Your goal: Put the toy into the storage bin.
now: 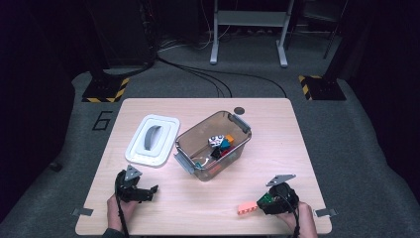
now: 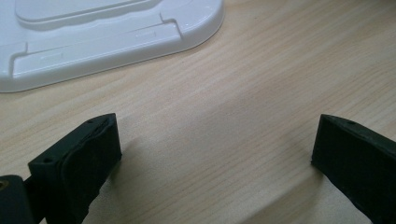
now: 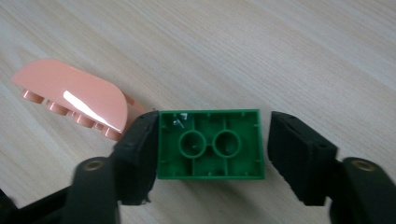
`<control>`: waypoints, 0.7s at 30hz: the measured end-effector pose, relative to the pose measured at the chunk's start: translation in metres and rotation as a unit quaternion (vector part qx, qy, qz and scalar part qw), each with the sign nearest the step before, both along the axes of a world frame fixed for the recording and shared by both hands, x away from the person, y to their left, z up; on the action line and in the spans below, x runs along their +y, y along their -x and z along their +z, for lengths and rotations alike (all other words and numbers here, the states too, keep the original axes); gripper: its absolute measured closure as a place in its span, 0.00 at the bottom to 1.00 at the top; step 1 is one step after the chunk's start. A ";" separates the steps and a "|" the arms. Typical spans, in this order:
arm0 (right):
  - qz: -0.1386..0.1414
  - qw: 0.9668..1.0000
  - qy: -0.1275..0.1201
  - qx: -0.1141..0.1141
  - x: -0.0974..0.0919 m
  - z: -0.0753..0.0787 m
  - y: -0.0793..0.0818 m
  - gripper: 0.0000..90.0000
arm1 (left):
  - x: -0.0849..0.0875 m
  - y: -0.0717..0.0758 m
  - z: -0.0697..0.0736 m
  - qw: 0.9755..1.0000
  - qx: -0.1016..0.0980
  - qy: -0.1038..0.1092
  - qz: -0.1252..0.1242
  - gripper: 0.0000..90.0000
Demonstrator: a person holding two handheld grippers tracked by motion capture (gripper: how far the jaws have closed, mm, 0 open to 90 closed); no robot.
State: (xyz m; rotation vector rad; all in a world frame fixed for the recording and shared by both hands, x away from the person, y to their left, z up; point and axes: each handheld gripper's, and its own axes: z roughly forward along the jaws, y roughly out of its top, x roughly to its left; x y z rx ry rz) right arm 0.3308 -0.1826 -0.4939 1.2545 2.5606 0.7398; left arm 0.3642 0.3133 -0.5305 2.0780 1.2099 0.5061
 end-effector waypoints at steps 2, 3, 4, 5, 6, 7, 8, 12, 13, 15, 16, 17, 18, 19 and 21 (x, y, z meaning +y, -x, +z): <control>0.003 1.000 0.009 0.002 0.002 0.000 0.001 0.47 | 0.001 0.000 0.000 1.000 0.002 -0.004 -0.003 0.01; -0.002 1.000 0.008 0.005 0.002 0.000 0.001 0.47 | 0.001 0.000 0.000 1.000 0.002 -0.004 -0.003 0.01; -0.007 1.000 0.007 0.005 0.001 0.000 0.001 0.47 | 0.001 0.000 0.000 1.000 0.002 -0.003 -0.003 0.01; -0.011 1.000 0.006 0.005 0.001 0.000 0.000 0.47 | 0.001 0.000 0.000 1.000 0.002 -0.004 -0.003 0.01; -0.011 1.000 0.006 0.005 0.001 0.000 0.000 0.47 | 0.001 0.000 0.000 1.000 0.002 -0.004 -0.003 0.01; -0.017 1.000 0.004 0.004 0.000 0.000 -0.001 0.47 | 0.001 0.000 0.000 1.000 0.002 -0.004 -0.003 0.01; -0.018 1.000 -0.001 0.004 -0.002 0.000 -0.001 0.47 | 0.000 0.000 0.000 1.000 0.000 -0.001 -0.001 0.01; -0.034 0.999 -0.022 -0.006 -0.005 0.002 -0.004 0.47 | 0.000 0.000 0.000 1.000 0.000 0.000 0.000 0.01; -0.041 0.999 -0.031 -0.011 -0.006 0.004 -0.007 0.47 | 0.000 0.000 0.000 1.000 0.000 0.000 0.000 0.01; -0.048 0.998 -0.035 -0.019 -0.007 0.006 -0.010 0.47 | 0.000 0.000 0.000 1.000 0.000 0.000 0.000 0.01; -0.052 0.998 -0.038 -0.021 -0.006 0.007 -0.012 0.47 | 0.000 0.000 0.000 1.000 0.000 0.000 0.000 0.01; -0.052 0.998 -0.038 -0.021 -0.006 0.007 -0.012 0.47 | 0.000 0.000 0.000 1.000 0.000 0.000 0.000 0.01; -0.053 0.997 -0.043 -0.027 -0.004 0.009 -0.016 0.47 | 0.000 0.000 0.000 1.000 0.000 0.000 0.000 0.01; -0.052 0.997 -0.042 -0.030 -0.003 0.011 -0.019 0.47 | 0.000 0.000 0.000 1.000 0.001 -0.003 -0.002 0.01; -0.052 0.997 -0.045 -0.035 -0.002 0.012 -0.021 0.47 | 0.001 0.000 0.000 1.000 0.002 -0.004 -0.003 0.01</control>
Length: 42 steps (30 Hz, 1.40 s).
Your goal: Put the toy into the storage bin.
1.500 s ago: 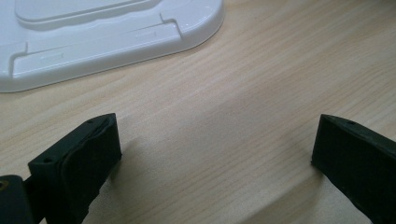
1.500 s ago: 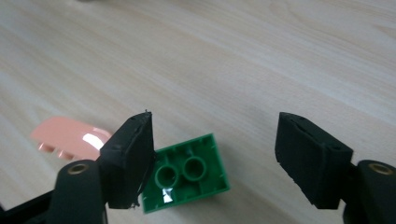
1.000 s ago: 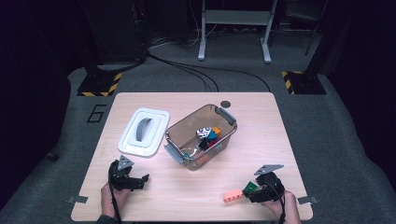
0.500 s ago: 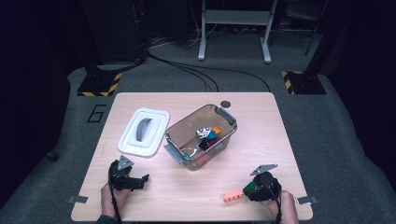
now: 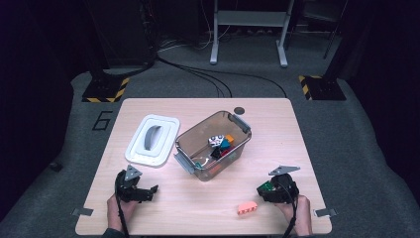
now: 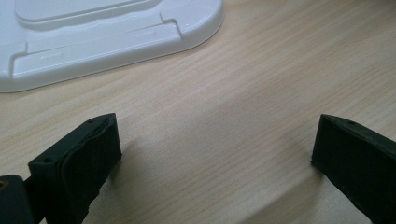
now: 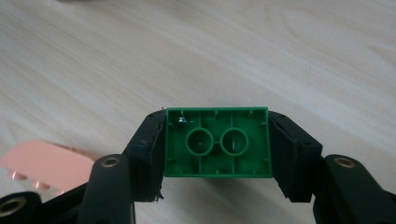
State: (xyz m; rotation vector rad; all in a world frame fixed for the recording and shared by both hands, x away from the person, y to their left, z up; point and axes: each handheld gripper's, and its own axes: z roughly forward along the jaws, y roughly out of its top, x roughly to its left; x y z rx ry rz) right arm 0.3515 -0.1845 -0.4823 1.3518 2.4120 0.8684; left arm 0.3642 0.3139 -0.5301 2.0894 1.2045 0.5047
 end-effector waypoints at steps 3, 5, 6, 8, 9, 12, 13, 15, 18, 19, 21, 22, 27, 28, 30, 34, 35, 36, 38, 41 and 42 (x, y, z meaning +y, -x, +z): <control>-0.003 1.000 -0.002 -0.010 0.005 0.004 -0.007 0.47 | 0.000 0.000 0.000 1.000 0.000 0.000 0.000 0.01; -0.002 1.000 -0.003 -0.014 0.009 0.007 -0.013 0.47 | 0.000 0.000 0.000 1.000 0.000 0.000 0.000 0.01; -0.002 1.000 -0.003 -0.014 0.009 0.007 -0.013 0.47 | 0.000 0.000 0.000 1.000 0.000 0.000 0.000 0.01; 0.000 1.000 -0.001 -0.019 0.013 0.008 -0.018 0.47 | 0.000 0.000 0.000 1.000 0.000 0.000 0.000 0.01; 0.004 1.000 -0.001 -0.023 0.016 0.009 -0.023 0.47 | 0.000 0.000 0.000 1.000 0.000 0.000 0.000 0.01; 0.003 1.000 -0.003 -0.025 0.019 0.010 -0.027 0.47 | 0.000 0.000 0.000 1.000 0.000 0.000 0.000 0.01; 0.002 1.000 -0.002 -0.029 0.020 0.011 -0.032 0.47 | 0.000 0.000 0.000 1.000 0.000 0.000 0.000 0.01; 0.000 0.999 -0.004 -0.031 0.021 0.012 -0.034 0.47 | 0.000 0.000 0.000 1.000 0.000 0.000 0.000 0.01; -0.003 0.999 -0.005 -0.033 0.022 0.013 -0.040 0.47 | 0.000 0.000 0.000 1.000 0.000 0.000 0.000 0.01; -0.005 0.999 -0.008 -0.033 0.022 0.014 -0.042 0.47 | 0.000 0.000 0.000 1.000 0.000 0.000 -0.001 0.01; -0.009 0.999 -0.009 -0.035 0.022 0.015 -0.046 0.47 | 0.000 0.000 0.000 1.000 0.000 0.000 0.000 0.01; -0.013 0.999 -0.014 -0.041 0.022 0.017 -0.049 0.47 | 0.000 0.000 0.000 1.000 0.000 0.000 0.000 0.01; -0.019 0.998 -0.022 -0.058 0.021 0.023 -0.057 0.47 | 0.000 0.000 0.000 1.000 0.000 0.000 -0.001 0.01; -0.026 0.998 -0.025 -0.057 0.021 0.024 -0.058 0.47 | 0.000 0.000 0.000 1.000 0.000 0.000 0.000 0.01; -0.020 0.997 -0.020 -0.066 0.019 0.025 -0.060 0.47 | 0.000 0.000 0.000 1.000 0.000 0.000 0.000 0.01; -0.029 0.996 -0.026 -0.076 0.018 0.031 -0.066 0.47 | 0.000 0.000 0.000 1.000 0.000 0.000 0.000 0.01; -0.032 0.996 -0.028 -0.076 0.018 0.033 -0.067 0.47 | 0.000 0.000 0.000 1.000 0.000 0.000 0.000 0.01; -0.036 0.996 -0.028 -0.078 0.018 0.035 -0.069 0.47 | 0.000 0.000 0.000 1.000 0.000 0.000 0.000 0.01; -0.035 0.995 -0.028 -0.085 0.017 0.039 -0.072 0.47 | 0.000 0.000 0.000 1.000 0.000 -0.001 -0.001 0.01; -0.038 0.995 -0.027 -0.091 0.016 0.044 -0.075 0.47 | 0.000 0.000 0.000 1.000 -0.001 0.000 0.000 0.01; -0.040 0.995 -0.028 -0.091 0.016 0.046 -0.076 0.47 | 0.000 0.000 0.000 1.000 -0.001 0.000 0.000 0.01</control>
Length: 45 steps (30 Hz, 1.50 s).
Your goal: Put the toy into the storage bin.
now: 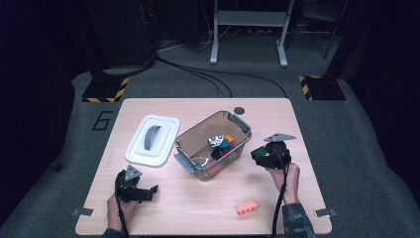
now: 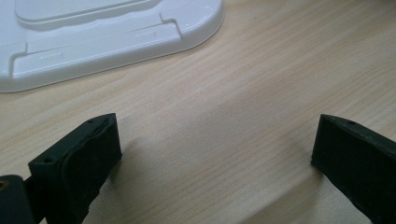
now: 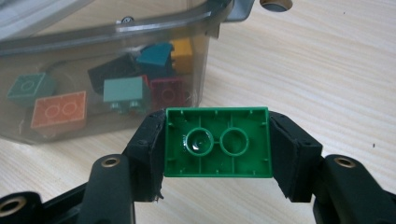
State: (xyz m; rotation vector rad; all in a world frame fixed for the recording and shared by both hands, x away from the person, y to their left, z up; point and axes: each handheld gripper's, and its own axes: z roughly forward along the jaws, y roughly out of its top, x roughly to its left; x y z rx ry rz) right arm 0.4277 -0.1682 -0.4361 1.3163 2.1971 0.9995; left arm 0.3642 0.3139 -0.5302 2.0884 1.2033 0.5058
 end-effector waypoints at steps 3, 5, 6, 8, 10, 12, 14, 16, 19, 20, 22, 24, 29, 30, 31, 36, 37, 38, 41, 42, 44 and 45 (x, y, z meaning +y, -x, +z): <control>-0.003 1.000 0.000 -0.007 0.000 0.007 -0.005 0.47 | 0.000 0.000 0.000 1.000 0.000 0.000 0.000 0.01; -0.007 1.000 0.002 -0.013 0.000 0.009 -0.006 0.47 | 0.000 0.000 0.000 1.000 0.000 0.000 0.000 0.01; -0.006 1.000 0.001 -0.015 -0.001 0.011 -0.008 0.47 | 0.000 0.000 0.000 1.000 0.000 0.000 0.000 0.01; -0.010 1.000 0.002 -0.021 -0.002 0.015 -0.011 0.47 | 0.000 0.000 0.000 1.000 0.000 0.000 0.000 0.01; -0.013 1.000 0.001 -0.025 -0.002 0.019 -0.015 0.47 | 0.000 0.000 0.000 1.000 0.000 0.000 0.000 0.01; -0.017 0.999 0.000 -0.030 -0.003 0.023 -0.018 0.47 | 0.000 0.000 0.000 1.000 0.000 0.000 0.000 0.01; -0.024 0.999 0.003 -0.035 -0.003 0.029 -0.023 0.47 | 0.000 0.000 0.000 1.000 0.000 0.000 0.000 0.01; -0.028 0.999 0.001 -0.039 -0.003 0.033 -0.026 0.47 | 0.000 0.000 0.000 1.000 0.000 -0.002 -0.002 0.01; -0.029 0.999 0.003 -0.045 -0.003 0.040 -0.030 0.47 | 0.000 0.000 0.000 1.000 0.000 0.000 0.000 0.01; -0.029 0.999 0.003 -0.045 -0.003 0.040 -0.030 0.47 | 0.000 0.000 0.000 1.000 0.000 -0.001 -0.001 0.01; -0.030 0.998 0.002 -0.048 -0.003 0.046 -0.033 0.47 | 0.000 0.000 0.000 1.000 0.000 0.000 0.000 0.01; -0.030 0.998 0.003 -0.056 -0.001 0.054 -0.035 0.47 | 0.000 0.000 0.000 1.000 0.000 0.000 0.000 0.01; -0.022 0.998 0.001 -0.058 0.003 0.065 -0.038 0.47 | 0.000 0.000 0.000 1.000 0.000 0.000 0.000 0.01; -0.017 0.998 0.001 -0.061 0.004 0.067 -0.039 0.47 | 0.000 0.000 0.000 1.000 0.000 0.000 0.000 0.01; -0.013 0.998 -0.002 -0.060 0.008 0.071 -0.039 0.47 | 0.000 0.000 0.000 1.000 0.000 0.000 0.000 0.01; 0.005 0.998 -0.008 -0.055 0.019 0.075 -0.039 0.47 | 0.000 0.000 0.000 1.000 0.000 0.000 0.000 0.01; 0.018 0.999 -0.004 -0.046 0.025 0.075 -0.039 0.47 | 0.000 0.000 0.000 1.000 0.000 -0.001 -0.001 0.01; 0.018 0.999 -0.004 -0.046 0.025 0.075 -0.039 0.47 | 0.000 0.000 0.000 1.000 0.000 -0.001 -0.001 0.01; 0.042 0.999 -0.003 -0.031 0.039 0.072 -0.039 0.47 | 0.000 0.000 0.000 1.000 0.000 -0.001 -0.001 0.01; 0.047 0.998 -0.003 -0.027 0.043 0.072 -0.039 0.47 | 0.000 0.000 0.000 1.000 0.000 -0.001 -0.001 0.01; 0.052 0.998 -0.001 -0.026 0.046 0.071 -0.038 0.47 | 0.000 0.000 0.000 1.000 -0.001 0.000 0.000 0.01; 0.063 0.998 -0.002 -0.021 0.053 0.069 -0.038 0.47 | 0.000 0.000 0.000 1.000 0.000 0.000 0.000 0.01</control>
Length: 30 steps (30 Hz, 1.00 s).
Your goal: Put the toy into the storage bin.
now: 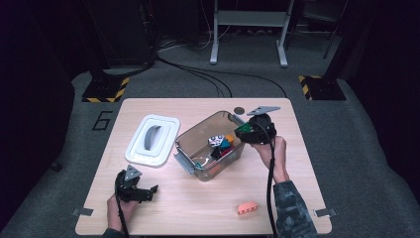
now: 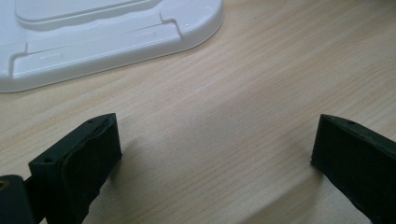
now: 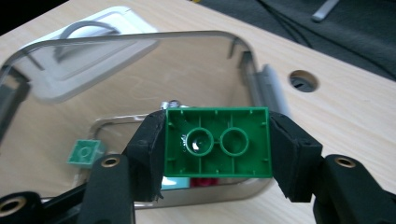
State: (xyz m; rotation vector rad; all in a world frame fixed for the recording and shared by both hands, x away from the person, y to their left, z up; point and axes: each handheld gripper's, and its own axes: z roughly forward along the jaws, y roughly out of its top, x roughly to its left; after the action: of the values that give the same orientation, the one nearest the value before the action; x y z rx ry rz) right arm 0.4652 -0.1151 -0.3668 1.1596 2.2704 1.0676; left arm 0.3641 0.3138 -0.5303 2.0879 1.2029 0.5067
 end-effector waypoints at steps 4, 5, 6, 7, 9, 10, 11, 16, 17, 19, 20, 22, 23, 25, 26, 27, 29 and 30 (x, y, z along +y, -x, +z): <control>0.014 1.000 0.002 0.010 0.010 -0.002 0.001 0.47 | 0.000 0.000 0.000 1.000 0.000 -0.001 -0.001 0.01; 0.018 1.000 0.003 0.010 0.013 -0.003 0.002 0.47 | 0.000 0.000 0.000 1.000 0.000 -0.001 -0.001 0.01; 0.022 0.999 0.005 0.023 0.020 -0.006 0.003 0.47 | 0.000 0.000 0.000 1.000 0.000 -0.002 -0.001 0.01; 0.022 0.999 0.005 0.023 0.020 -0.006 0.003 0.47 | 0.000 0.000 0.000 1.000 0.000 -0.002 -0.001 0.01; 0.034 0.999 0.012 0.031 0.025 -0.010 0.003 0.47 | 0.000 0.000 0.000 1.000 -0.001 -0.001 0.000 0.01; 0.043 0.998 0.017 0.037 0.029 -0.015 0.003 0.47 | 0.000 0.000 0.000 1.000 -0.001 0.000 0.000 0.01; 0.043 0.998 0.017 0.037 0.029 -0.015 0.003 0.47 | 0.000 0.000 0.000 1.000 -0.001 0.000 0.000 0.01; 0.060 0.996 0.023 0.064 0.037 -0.022 0.003 0.47 | 0.000 0.000 0.000 1.000 -0.001 0.000 0.000 0.01; 0.059 0.996 0.019 0.070 0.038 -0.023 0.003 0.47 | 0.000 0.000 0.000 1.000 -0.001 0.000 0.000 0.01; 0.063 0.994 0.022 0.081 0.041 -0.024 0.003 0.47 | 0.000 0.000 0.000 1.000 -0.001 -0.001 0.000 0.01; 0.061 0.994 0.023 0.088 0.042 -0.024 0.003 0.47 | 0.000 0.000 0.000 1.000 0.000 0.000 0.000 0.01; 0.065 0.993 0.027 0.091 0.042 -0.025 0.002 0.47 | 0.000 0.000 0.000 1.000 0.000 -0.001 0.000 0.01; 0.065 0.993 0.027 0.099 0.043 -0.026 0.002 0.47 | 0.000 0.000 0.000 1.000 0.000 -0.001 0.000 0.01; 0.064 0.992 0.028 0.104 0.043 -0.026 0.002 0.47 | 0.000 0.000 0.000 1.000 -0.001 0.000 0.000 0.01; 0.064 0.992 0.028 0.108 0.043 -0.027 0.001 0.47 | 0.000 0.000 0.000 1.000 -0.001 0.000 0.000 0.01; 0.064 0.992 0.028 0.109 0.044 -0.027 0.001 0.47 | 0.000 0.000 0.000 1.000 0.000 -0.001 0.000 0.01; 0.072 0.991 0.033 0.112 0.045 -0.027 0.002 0.47 | 0.000 0.000 0.000 1.000 0.000 -0.001 0.000 0.01; 0.072 0.991 0.033 0.112 0.045 -0.027 0.002 0.47 | 0.000 0.000 0.000 1.000 -0.001 0.000 0.000 0.01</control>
State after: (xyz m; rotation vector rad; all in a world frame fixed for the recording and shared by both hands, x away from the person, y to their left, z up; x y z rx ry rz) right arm 0.4629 -0.0702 -0.3935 1.1556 2.5766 0.9464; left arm 0.3642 0.3138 -0.5304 2.0870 1.2029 0.5082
